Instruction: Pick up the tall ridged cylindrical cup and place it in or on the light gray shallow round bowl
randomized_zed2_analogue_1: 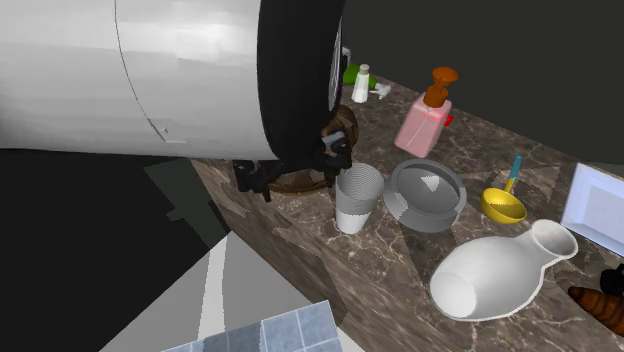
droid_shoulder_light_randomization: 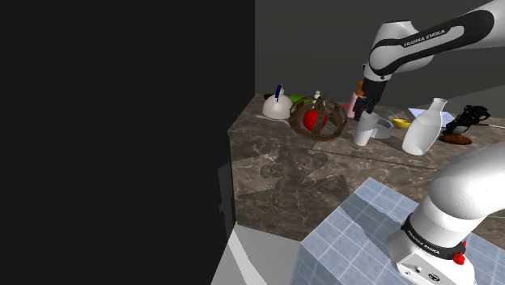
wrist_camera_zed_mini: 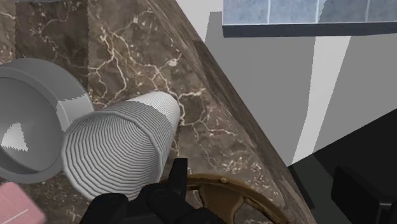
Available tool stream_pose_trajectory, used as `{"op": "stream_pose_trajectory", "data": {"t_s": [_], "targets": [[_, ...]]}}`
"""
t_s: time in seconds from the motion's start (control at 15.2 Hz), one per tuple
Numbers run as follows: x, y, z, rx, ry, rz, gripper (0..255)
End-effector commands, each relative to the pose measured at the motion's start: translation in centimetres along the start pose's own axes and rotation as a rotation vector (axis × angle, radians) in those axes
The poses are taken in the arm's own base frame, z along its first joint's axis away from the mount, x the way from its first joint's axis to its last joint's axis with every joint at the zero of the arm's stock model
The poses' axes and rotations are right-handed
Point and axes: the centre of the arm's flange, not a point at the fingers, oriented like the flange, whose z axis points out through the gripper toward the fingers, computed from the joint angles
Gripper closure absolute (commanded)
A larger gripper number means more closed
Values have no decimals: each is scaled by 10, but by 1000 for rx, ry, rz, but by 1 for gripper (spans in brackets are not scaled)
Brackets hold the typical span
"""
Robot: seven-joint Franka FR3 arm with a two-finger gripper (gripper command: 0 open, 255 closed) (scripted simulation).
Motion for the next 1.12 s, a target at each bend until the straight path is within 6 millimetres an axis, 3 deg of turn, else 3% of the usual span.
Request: {"op": "stream_pose_trajectory", "data": {"t_s": [0.0, 0.26, 0.73, 1.06], "targets": [[3, 23, 10, -9, 2, -9, 0], [12, 65, 30, -22, 6, -24, 0], [12, 66, 67, -22, 6, -24, 0], [12, 66, 70, -22, 6, -24, 0]]}}
